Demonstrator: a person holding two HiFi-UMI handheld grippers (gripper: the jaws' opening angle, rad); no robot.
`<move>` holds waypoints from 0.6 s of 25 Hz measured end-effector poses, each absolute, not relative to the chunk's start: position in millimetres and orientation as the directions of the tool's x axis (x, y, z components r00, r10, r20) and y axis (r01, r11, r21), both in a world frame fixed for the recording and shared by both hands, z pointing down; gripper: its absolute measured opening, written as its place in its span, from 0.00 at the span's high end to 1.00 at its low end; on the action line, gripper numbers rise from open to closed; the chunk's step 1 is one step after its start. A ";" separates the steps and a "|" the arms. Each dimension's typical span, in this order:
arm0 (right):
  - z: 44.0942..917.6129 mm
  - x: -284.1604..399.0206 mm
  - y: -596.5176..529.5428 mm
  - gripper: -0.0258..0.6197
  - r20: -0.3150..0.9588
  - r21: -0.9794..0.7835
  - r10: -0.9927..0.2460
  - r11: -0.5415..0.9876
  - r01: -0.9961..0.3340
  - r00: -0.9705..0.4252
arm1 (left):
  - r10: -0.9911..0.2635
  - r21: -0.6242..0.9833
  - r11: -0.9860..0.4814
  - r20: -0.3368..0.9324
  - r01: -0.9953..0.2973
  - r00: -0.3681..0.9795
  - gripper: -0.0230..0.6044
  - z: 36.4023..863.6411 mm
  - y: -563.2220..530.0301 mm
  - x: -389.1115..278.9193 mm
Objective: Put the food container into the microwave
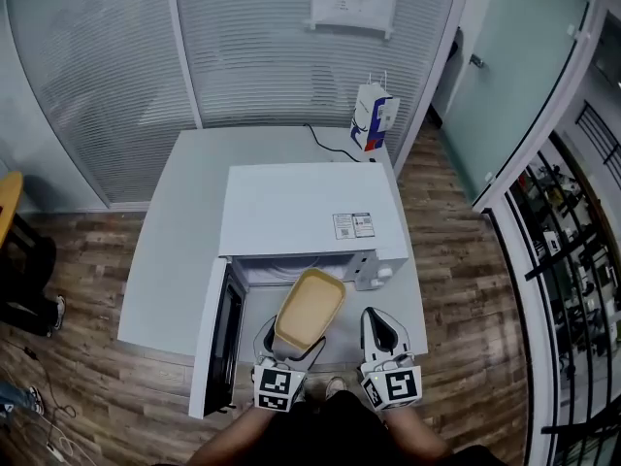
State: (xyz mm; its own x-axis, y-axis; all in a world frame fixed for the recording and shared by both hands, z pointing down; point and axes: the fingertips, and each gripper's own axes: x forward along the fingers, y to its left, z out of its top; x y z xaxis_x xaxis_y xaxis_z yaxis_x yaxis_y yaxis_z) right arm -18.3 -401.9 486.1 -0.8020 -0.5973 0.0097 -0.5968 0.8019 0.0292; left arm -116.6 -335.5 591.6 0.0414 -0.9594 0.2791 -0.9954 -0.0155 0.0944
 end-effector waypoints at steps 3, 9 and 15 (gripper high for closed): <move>492.2 -27.5 -408.5 0.96 0.027 0.017 -0.584 0.811 -0.584 -0.811 | -0.958 0.097 0.030 0.287 -0.995 -0.001 0.21 598.0 -339.3 -128.1; 504.1 -48.7 -421.9 0.96 0.057 0.022 -0.534 0.846 -0.533 -0.844 | -0.941 0.110 0.101 0.332 -0.989 -0.059 0.21 619.6 -349.7 -144.0; 524.3 -59.9 -433.1 0.96 0.109 -0.011 -0.486 0.872 -0.490 -0.867 | -0.925 0.110 0.164 0.362 -0.980 -0.114 0.21 643.2 -368.4 -156.3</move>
State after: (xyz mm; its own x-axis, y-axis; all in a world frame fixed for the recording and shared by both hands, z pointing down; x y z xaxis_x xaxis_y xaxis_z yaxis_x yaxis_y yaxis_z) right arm -59.9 -433.1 524.3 -0.8670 -0.4862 0.1095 -0.4902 0.8715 -0.0115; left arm -156.3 -368.4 643.2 -0.1141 -0.9253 0.3617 -0.9804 0.1638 0.1099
